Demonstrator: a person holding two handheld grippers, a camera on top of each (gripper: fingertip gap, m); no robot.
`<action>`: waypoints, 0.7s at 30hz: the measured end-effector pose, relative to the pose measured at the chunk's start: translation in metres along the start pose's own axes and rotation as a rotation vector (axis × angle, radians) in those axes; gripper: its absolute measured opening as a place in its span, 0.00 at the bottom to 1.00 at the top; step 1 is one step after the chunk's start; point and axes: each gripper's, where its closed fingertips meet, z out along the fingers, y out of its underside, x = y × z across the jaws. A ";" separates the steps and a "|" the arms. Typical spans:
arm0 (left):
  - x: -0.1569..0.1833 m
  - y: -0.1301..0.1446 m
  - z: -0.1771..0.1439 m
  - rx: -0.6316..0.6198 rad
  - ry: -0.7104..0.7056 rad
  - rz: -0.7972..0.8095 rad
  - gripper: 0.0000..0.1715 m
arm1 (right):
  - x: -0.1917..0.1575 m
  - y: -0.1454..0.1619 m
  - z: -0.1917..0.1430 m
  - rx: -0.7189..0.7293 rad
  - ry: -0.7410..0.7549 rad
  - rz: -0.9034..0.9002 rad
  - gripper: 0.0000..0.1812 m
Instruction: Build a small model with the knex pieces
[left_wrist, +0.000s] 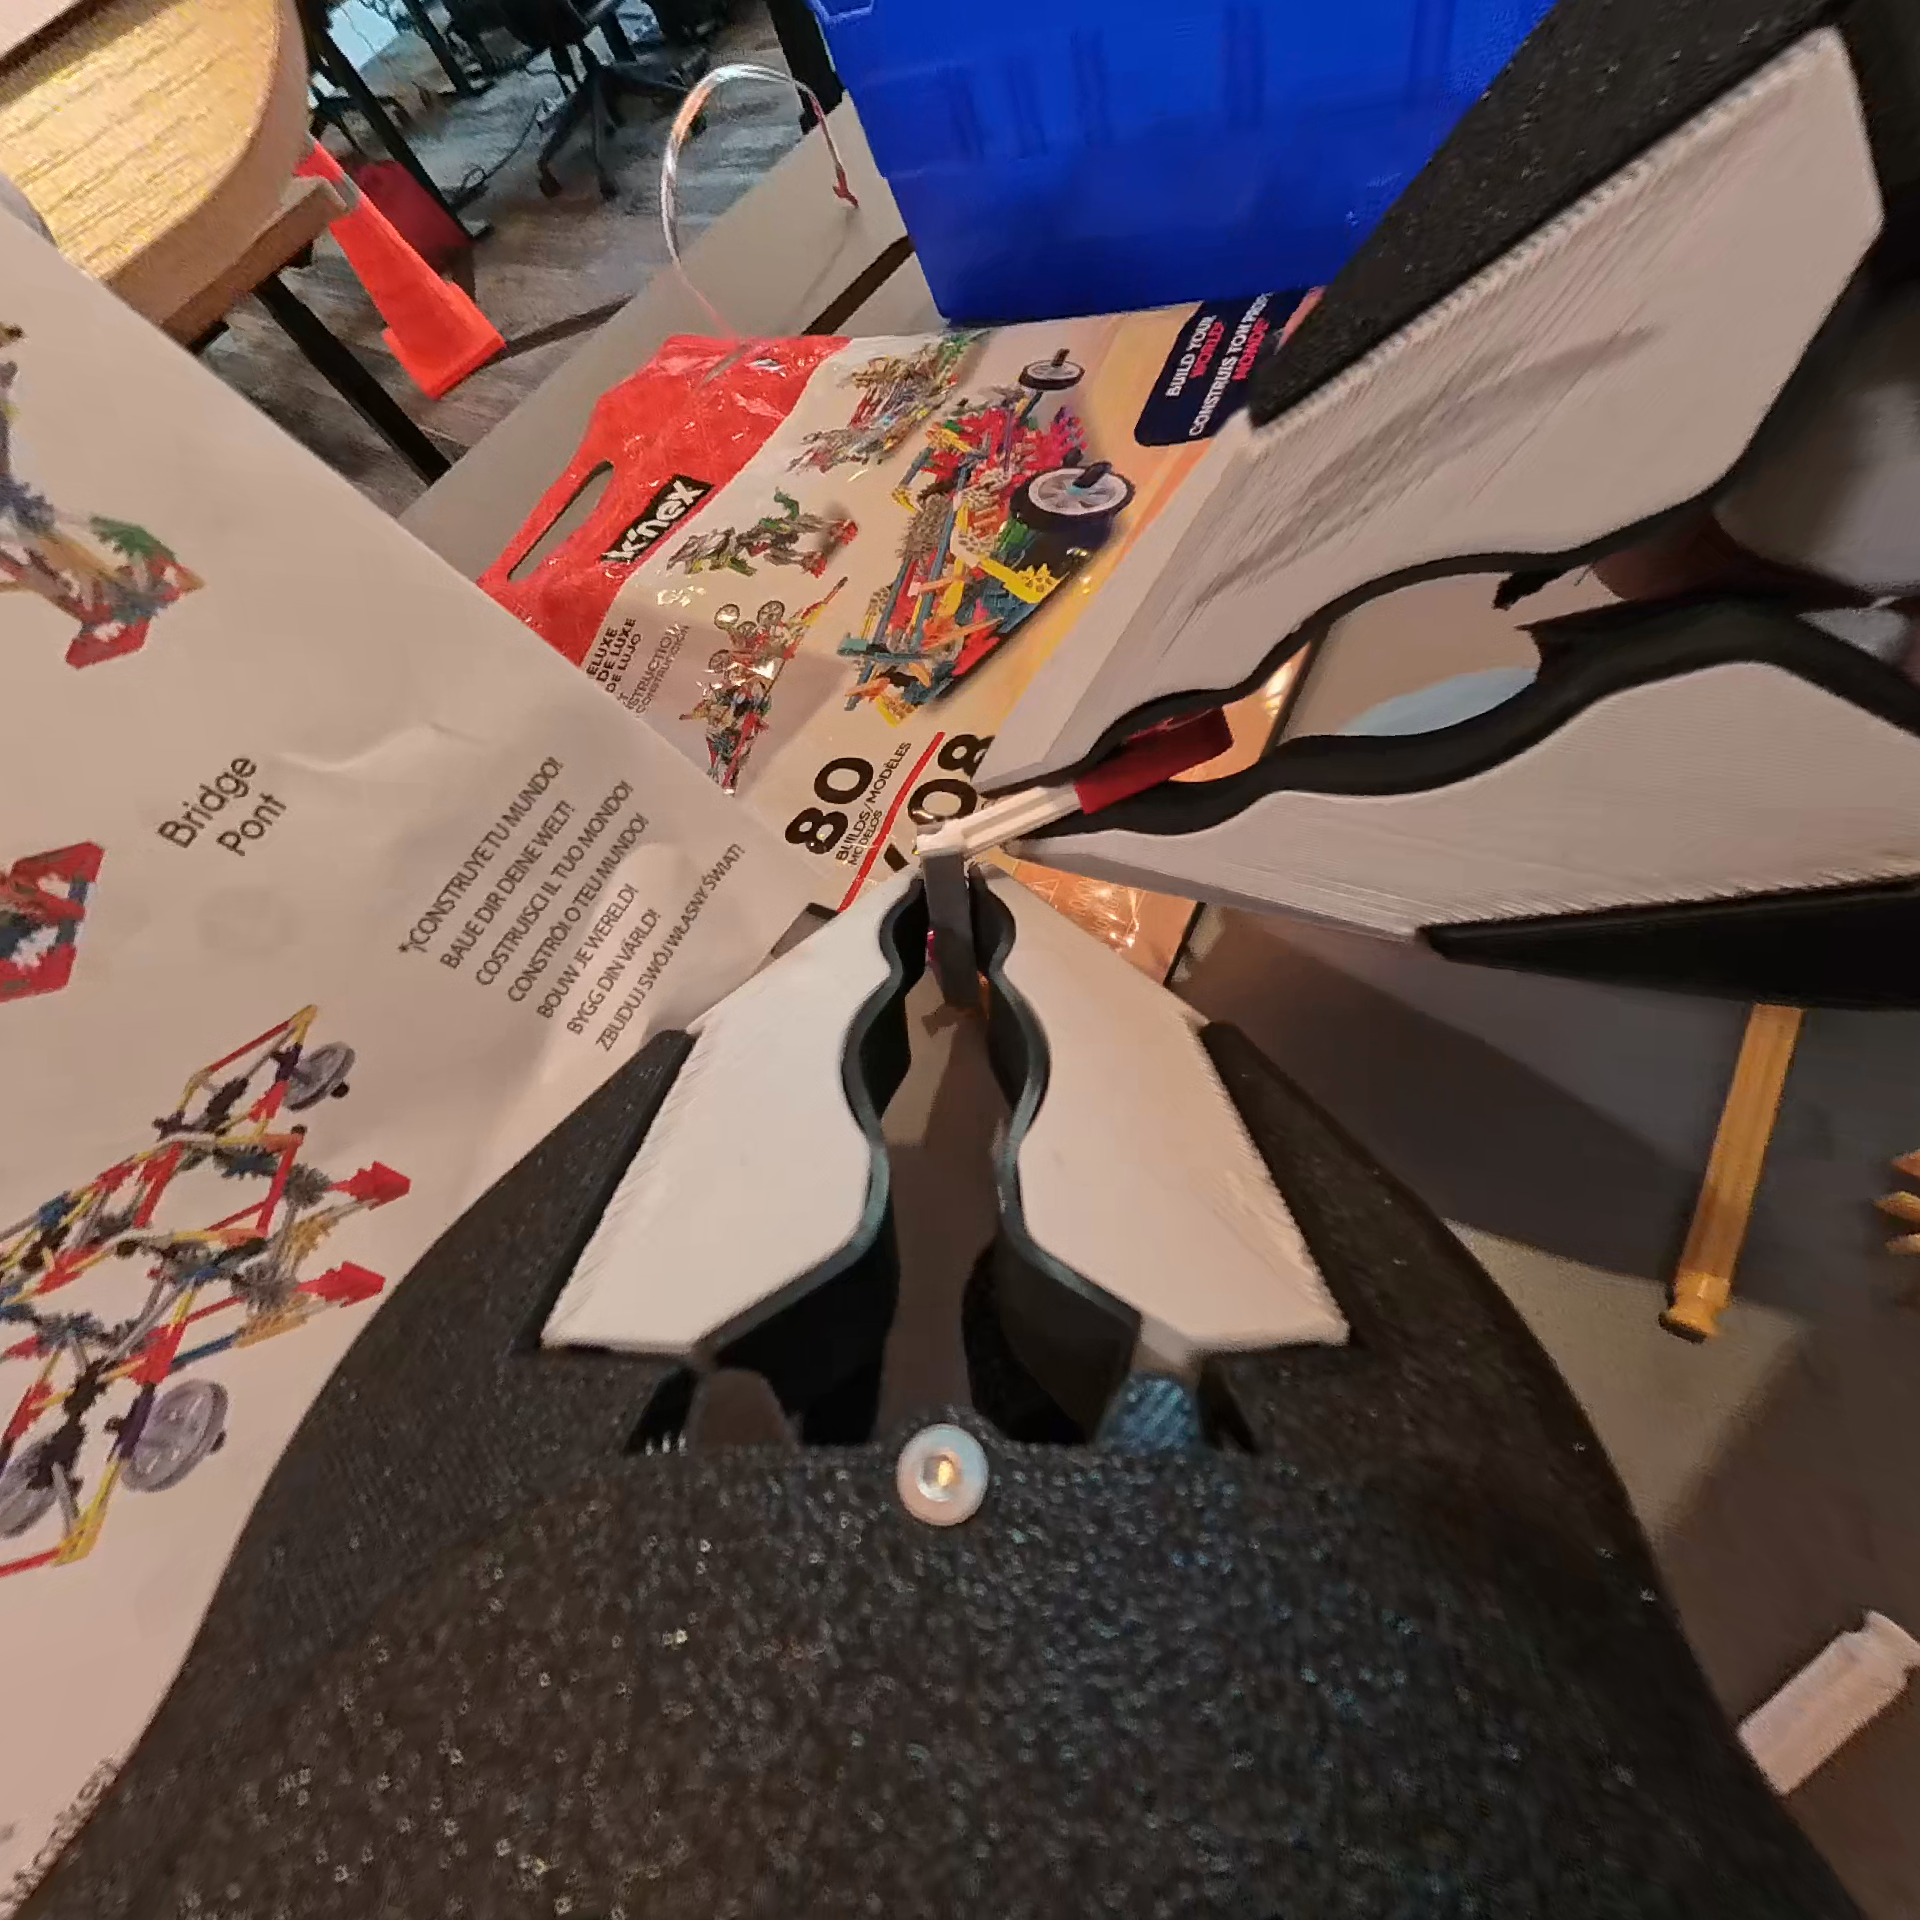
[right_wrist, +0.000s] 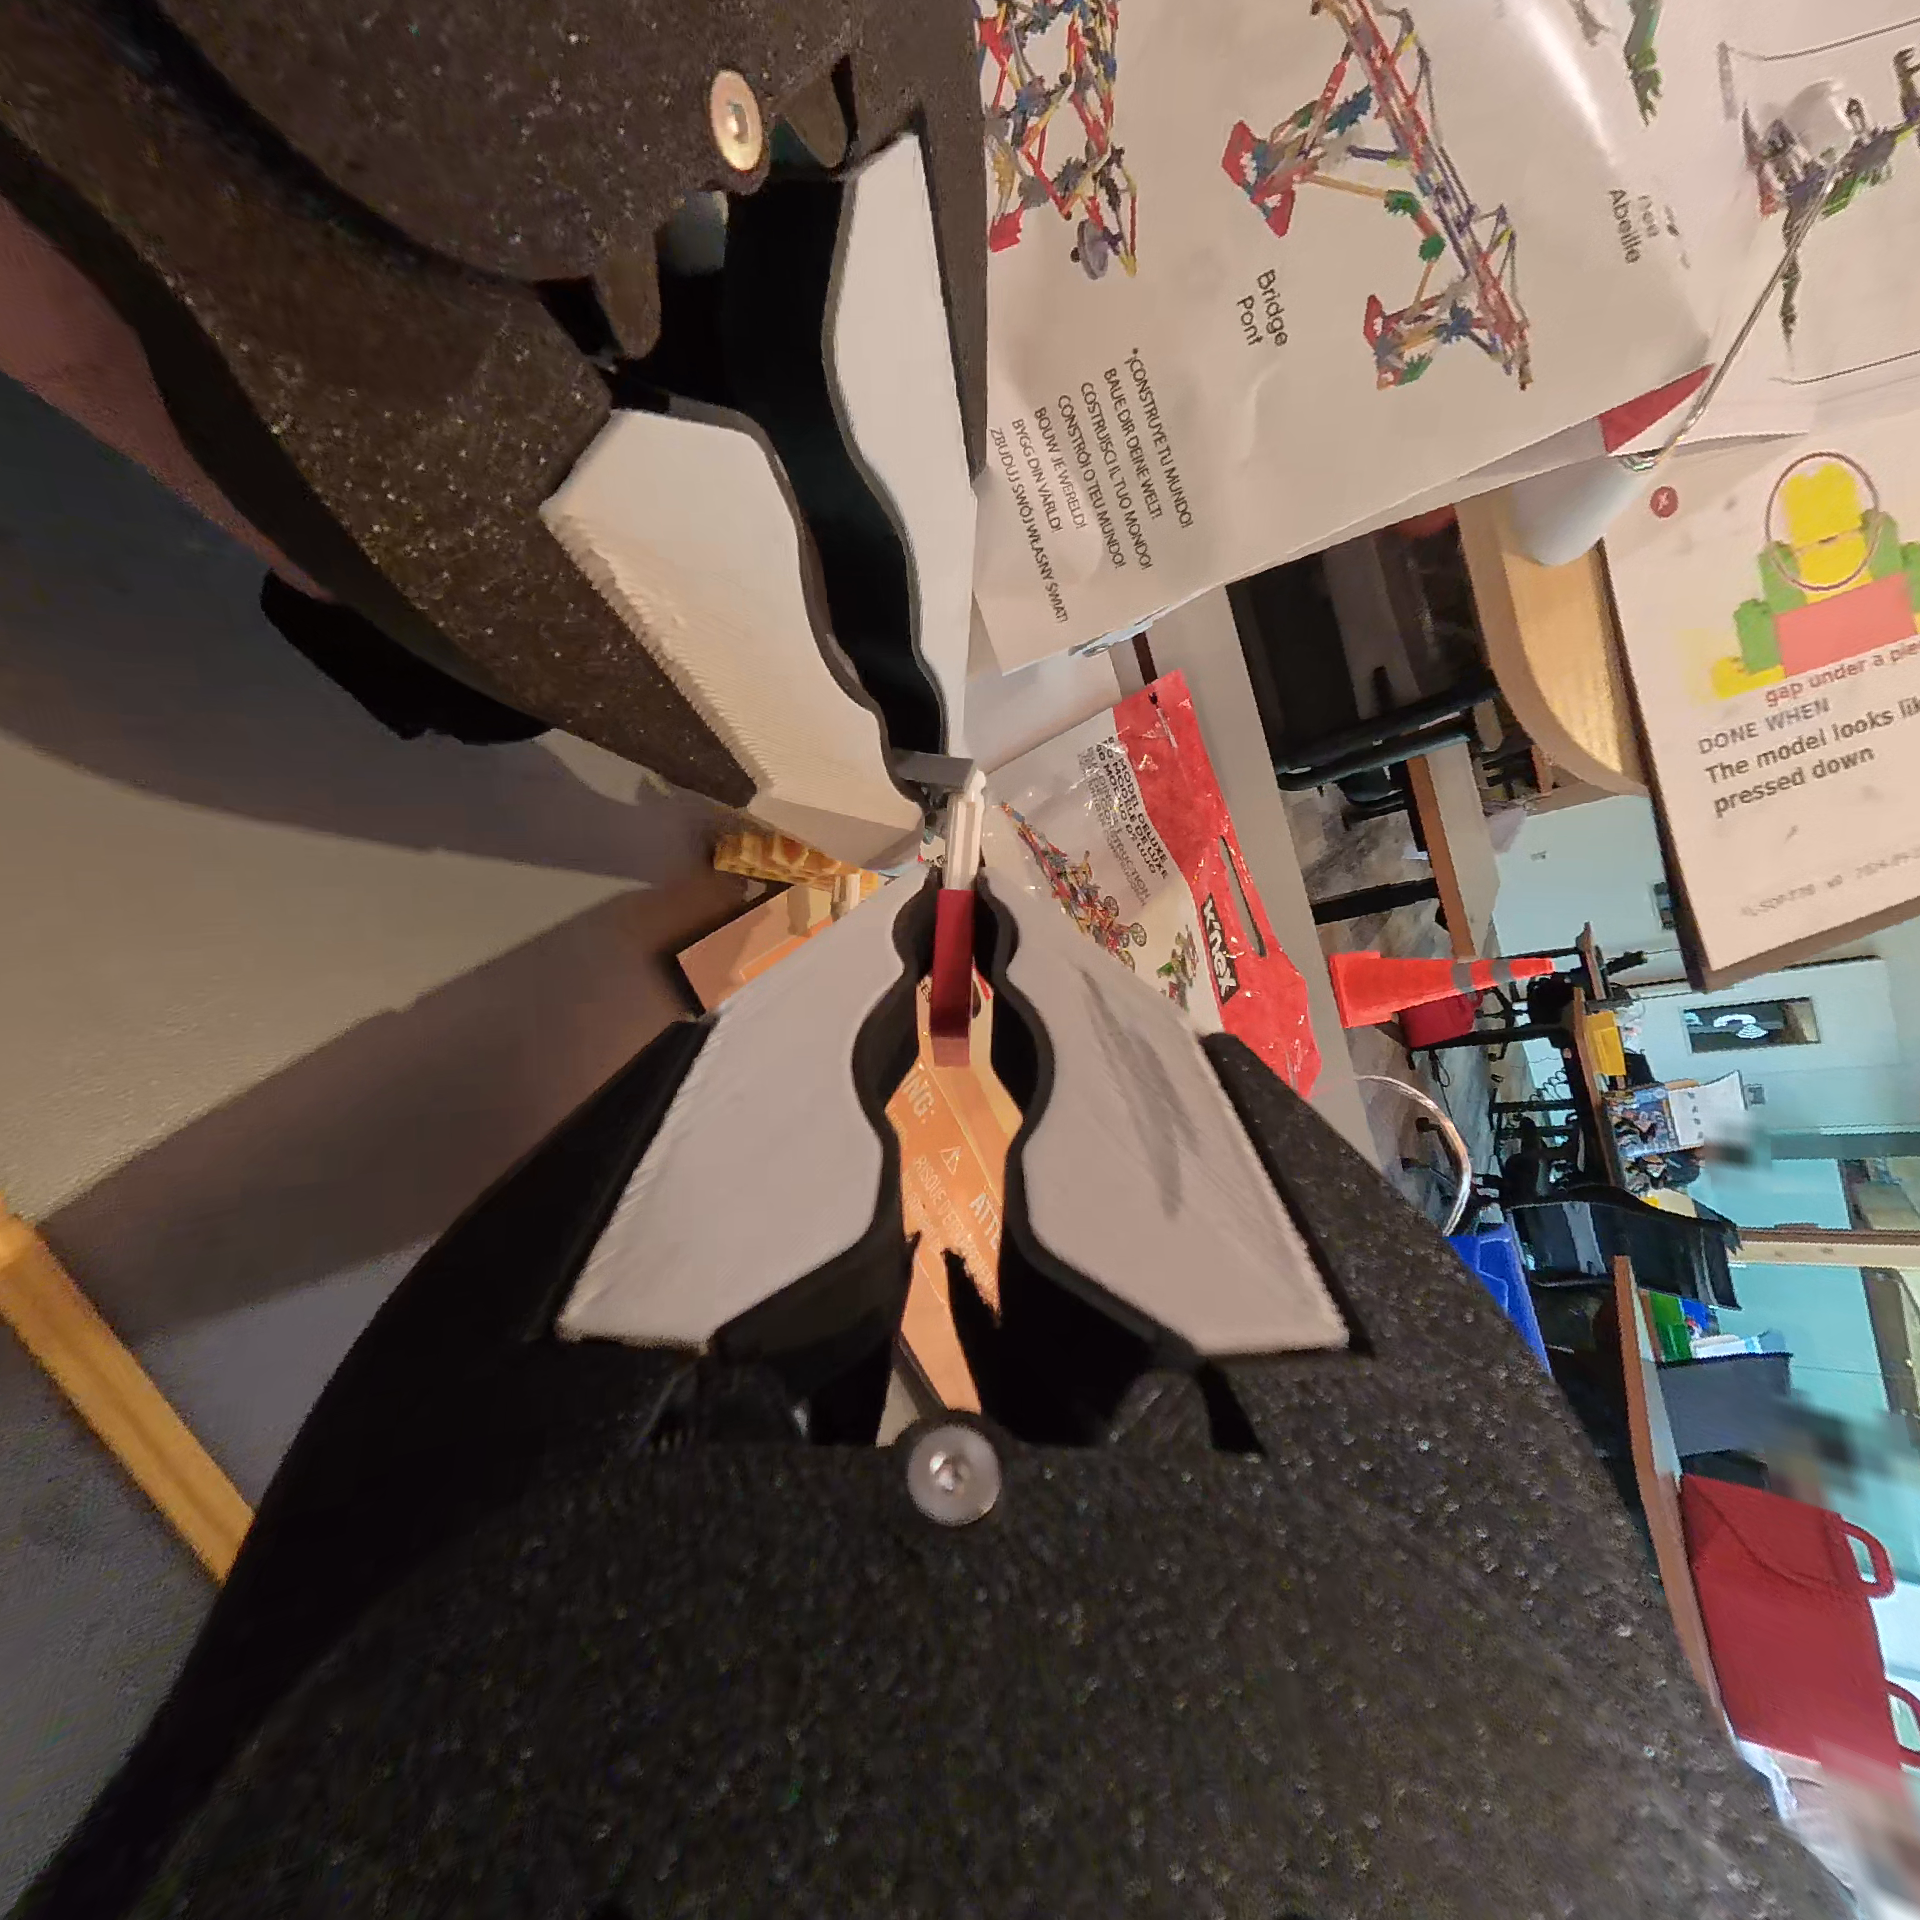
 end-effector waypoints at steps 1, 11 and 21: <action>0.000 0.000 0.000 -0.001 0.000 0.004 0.03 | 0.000 -0.001 0.000 -0.002 0.001 -0.007 0.02; 0.003 0.001 0.002 -0.010 0.015 -0.002 0.02 | -0.006 0.000 -0.001 -0.081 0.037 -0.172 0.03; 0.003 0.006 -0.003 -0.020 0.010 0.055 0.05 | 0.000 0.005 -0.001 -0.075 0.034 -0.107 0.02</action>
